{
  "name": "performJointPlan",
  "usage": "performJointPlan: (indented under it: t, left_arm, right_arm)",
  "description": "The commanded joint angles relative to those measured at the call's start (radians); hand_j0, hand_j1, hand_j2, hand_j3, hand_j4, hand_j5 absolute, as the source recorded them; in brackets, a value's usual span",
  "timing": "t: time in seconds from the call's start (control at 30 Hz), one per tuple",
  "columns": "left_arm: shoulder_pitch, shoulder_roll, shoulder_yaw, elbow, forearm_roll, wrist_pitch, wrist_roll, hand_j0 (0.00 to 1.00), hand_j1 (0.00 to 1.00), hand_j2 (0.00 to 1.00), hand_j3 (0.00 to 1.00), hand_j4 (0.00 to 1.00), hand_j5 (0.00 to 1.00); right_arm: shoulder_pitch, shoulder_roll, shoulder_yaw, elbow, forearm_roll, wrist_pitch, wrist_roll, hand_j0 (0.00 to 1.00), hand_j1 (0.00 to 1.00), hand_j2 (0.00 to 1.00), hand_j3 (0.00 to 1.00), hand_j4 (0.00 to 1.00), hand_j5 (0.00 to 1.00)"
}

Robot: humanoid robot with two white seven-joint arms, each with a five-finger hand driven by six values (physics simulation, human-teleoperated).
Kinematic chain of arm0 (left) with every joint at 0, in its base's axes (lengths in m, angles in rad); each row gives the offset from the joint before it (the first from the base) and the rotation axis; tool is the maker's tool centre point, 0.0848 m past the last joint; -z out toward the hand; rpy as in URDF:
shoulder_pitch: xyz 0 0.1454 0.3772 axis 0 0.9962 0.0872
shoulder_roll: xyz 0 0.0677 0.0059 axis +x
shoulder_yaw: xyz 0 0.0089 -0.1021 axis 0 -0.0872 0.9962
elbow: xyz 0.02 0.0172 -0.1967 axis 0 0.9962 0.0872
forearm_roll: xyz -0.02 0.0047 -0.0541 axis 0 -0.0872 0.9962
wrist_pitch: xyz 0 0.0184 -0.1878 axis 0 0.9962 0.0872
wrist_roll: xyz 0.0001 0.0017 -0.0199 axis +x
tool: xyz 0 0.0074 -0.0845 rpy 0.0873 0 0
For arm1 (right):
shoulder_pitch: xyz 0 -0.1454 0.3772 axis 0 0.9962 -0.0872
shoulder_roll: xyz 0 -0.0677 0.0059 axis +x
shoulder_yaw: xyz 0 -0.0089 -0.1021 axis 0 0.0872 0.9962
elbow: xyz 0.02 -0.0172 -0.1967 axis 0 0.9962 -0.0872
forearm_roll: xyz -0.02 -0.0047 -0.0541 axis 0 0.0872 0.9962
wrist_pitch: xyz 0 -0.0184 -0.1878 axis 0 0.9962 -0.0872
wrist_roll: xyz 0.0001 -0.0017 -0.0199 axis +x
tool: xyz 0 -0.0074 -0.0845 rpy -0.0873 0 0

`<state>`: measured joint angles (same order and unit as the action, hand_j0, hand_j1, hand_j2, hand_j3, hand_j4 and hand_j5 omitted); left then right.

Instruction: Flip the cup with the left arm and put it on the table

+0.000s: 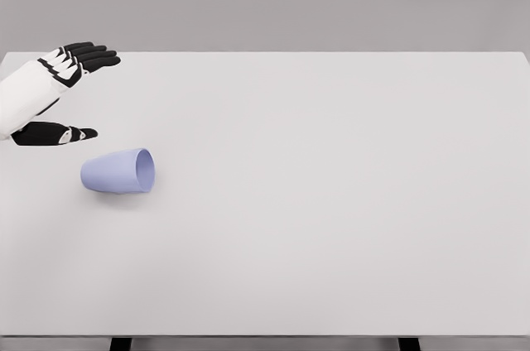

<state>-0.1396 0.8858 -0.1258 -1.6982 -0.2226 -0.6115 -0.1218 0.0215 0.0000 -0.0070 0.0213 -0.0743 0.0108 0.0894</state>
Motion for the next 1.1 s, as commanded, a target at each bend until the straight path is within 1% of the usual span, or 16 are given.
performJointPlan:
  t: [0.0, 0.23, 0.43, 0.57, 0.63, 0.67, 0.77, 0.8, 0.83, 0.93, 1.0, 1.07]
  left_arm:
    - [0.000, 0.005, 0.000, -0.001, 0.008, 0.001, 0.001, 1.00, 1.00, 1.00, 1.00, 1.00, 1.00]
    - [0.002, 0.007, -0.003, -0.001, 0.005, 0.001, 0.001, 1.00, 1.00, 1.00, 1.00, 1.00, 1.00]
    - [0.003, 0.051, -0.017, -0.020, 0.005, 0.001, 0.001, 1.00, 1.00, 1.00, 1.00, 1.00, 1.00]
    - [0.006, 0.093, -0.032, -0.040, 0.012, 0.001, 0.001, 1.00, 1.00, 1.00, 1.00, 1.00, 1.00]
    - [0.006, 0.094, -0.044, -0.078, 0.016, 0.001, 0.008, 1.00, 1.00, 1.00, 1.00, 1.00, 1.00]
    - [0.005, 0.111, -0.044, -0.087, 0.016, 0.001, 0.010, 1.00, 1.00, 1.00, 1.00, 1.00, 1.00]
    - [0.023, 0.145, -0.051, -0.103, 0.016, 0.001, 0.013, 1.00, 1.00, 1.00, 1.00, 1.00, 1.00]
    - [0.025, 0.147, -0.051, -0.103, 0.029, 0.001, 0.011, 1.00, 1.00, 1.00, 1.00, 1.00, 1.00]
    - [0.026, 0.143, -0.051, -0.103, 0.066, 0.001, 0.010, 1.00, 1.00, 1.00, 1.00, 1.00, 1.00]
    - [0.025, 0.133, -0.043, -0.103, 0.095, 0.001, 0.004, 1.00, 1.00, 1.00, 1.00, 1.00, 1.00]
    - [0.029, 0.140, -0.043, -0.103, 0.123, 0.001, 0.004, 1.00, 1.00, 1.00, 1.00, 1.00, 1.00]
    - [0.029, 0.172, -0.060, -0.103, 0.209, 0.001, 0.004, 1.00, 1.00, 1.00, 1.00, 1.00, 1.00]
  right_arm:
    - [0.000, 0.000, -0.001, 0.000, 0.001, 0.000, 0.000, 1.00, 1.00, 1.00, 1.00, 1.00, 1.00]
    - [0.000, 0.000, -0.001, 0.000, 0.001, 0.000, 0.001, 1.00, 1.00, 1.00, 1.00, 1.00, 1.00]
    - [0.000, 0.000, -0.001, 0.002, 0.001, 0.000, 0.001, 1.00, 1.00, 1.00, 1.00, 1.00, 1.00]
    - [0.000, 0.000, -0.001, 0.000, 0.001, 0.000, 0.001, 1.00, 1.00, 1.00, 1.00, 1.00, 1.00]
    - [0.000, 0.000, -0.001, 0.000, 0.001, 0.000, 0.001, 1.00, 1.00, 1.00, 1.00, 1.00, 1.00]
    - [0.000, 0.000, -0.001, 0.000, 0.001, 0.000, 0.001, 1.00, 1.00, 1.00, 1.00, 1.00, 1.00]
    - [0.000, 0.000, -0.001, 0.000, -0.001, 0.000, 0.001, 1.00, 1.00, 1.00, 1.00, 1.00, 1.00]
    - [0.000, 0.000, -0.001, 0.000, 0.001, 0.000, 0.001, 1.00, 1.00, 1.00, 1.00, 1.00, 1.00]
    - [0.000, 0.000, -0.001, 0.000, 0.001, 0.000, 0.001, 1.00, 1.00, 1.00, 1.00, 1.00, 1.00]
    - [0.000, 0.000, -0.001, 0.000, 0.001, 0.000, 0.001, 1.00, 1.00, 1.00, 1.00, 1.00, 1.00]
    - [0.000, 0.000, -0.001, 0.000, 0.001, 0.000, 0.001, 1.00, 1.00, 1.00, 1.00, 1.00, 1.00]
    - [0.000, 0.000, -0.001, 0.000, 0.001, 0.000, 0.001, 1.00, 1.00, 1.00, 1.00, 1.00, 1.00]
